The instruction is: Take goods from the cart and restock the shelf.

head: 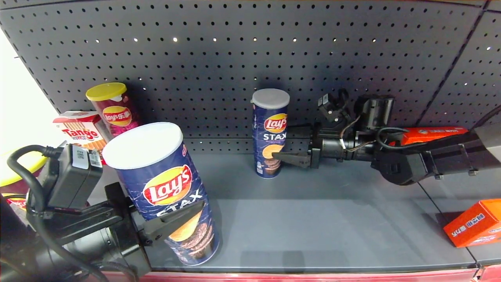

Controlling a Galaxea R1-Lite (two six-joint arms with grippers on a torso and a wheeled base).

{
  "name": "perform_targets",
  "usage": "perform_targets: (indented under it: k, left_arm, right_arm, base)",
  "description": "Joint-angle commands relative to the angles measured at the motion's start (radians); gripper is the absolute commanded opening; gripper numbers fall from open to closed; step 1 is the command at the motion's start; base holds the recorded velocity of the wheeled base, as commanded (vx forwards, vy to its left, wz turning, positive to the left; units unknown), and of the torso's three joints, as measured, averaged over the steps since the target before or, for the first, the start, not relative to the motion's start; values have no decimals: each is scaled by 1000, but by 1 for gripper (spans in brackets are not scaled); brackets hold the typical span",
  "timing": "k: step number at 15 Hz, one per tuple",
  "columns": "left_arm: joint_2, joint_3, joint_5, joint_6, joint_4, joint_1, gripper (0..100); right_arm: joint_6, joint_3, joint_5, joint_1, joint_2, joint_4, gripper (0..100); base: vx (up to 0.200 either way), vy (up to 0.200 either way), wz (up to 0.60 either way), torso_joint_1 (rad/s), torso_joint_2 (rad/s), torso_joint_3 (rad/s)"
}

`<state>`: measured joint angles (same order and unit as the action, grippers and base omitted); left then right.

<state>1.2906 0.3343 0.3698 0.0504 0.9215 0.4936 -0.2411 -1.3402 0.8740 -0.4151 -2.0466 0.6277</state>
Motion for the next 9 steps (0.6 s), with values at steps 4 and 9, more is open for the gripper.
perform_targets:
  k: [4,9]
  left_arm:
    - [1,-4,-3,0,0,0,0]
    - [1,-12,-6,-1,0,0,0]
  right_arm:
    - [5,-111,3,-17,-115,9,100]
    - [9,-148,2,-47,-144,10,100]
  base:
    - [0,0,0,0,0,0]
    - [0,0,0,0,0,0]
